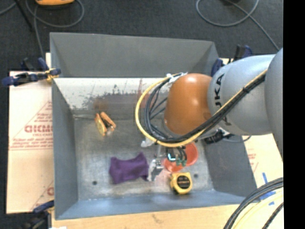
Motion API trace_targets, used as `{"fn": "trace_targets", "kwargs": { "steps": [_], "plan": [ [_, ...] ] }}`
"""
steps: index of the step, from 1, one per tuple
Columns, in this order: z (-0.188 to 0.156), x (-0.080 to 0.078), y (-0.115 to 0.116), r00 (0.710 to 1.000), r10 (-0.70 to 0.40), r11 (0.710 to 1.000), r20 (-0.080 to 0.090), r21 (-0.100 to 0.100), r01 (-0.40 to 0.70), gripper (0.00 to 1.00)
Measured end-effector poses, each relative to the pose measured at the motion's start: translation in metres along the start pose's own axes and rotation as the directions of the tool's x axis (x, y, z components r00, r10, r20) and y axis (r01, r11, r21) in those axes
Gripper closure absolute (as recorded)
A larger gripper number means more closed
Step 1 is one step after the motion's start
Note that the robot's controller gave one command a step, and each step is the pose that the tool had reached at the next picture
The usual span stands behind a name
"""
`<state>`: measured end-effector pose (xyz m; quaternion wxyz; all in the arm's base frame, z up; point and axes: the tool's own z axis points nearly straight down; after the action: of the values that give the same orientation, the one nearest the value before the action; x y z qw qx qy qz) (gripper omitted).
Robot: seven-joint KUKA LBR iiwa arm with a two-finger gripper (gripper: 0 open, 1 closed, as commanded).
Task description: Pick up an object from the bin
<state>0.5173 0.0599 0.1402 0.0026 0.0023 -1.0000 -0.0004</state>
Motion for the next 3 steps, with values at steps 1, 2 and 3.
{"fn": "trace_targets", "kwargs": {
  "steps": [1,2,3],
  "plan": [
    [-0.004,-0.002,0.0,1.0,0.001,1.0,0.008,-0.001,-0.001,0.0],
    [0.058,-0.026,0.011,0.996,-0.067,0.998,0.052,-0.001,0.067,1.0],
    [0.058,-0.026,0.011,0.996,-0.066,0.998,0.052,-0.001,0.066,1.0]
  ]
}}
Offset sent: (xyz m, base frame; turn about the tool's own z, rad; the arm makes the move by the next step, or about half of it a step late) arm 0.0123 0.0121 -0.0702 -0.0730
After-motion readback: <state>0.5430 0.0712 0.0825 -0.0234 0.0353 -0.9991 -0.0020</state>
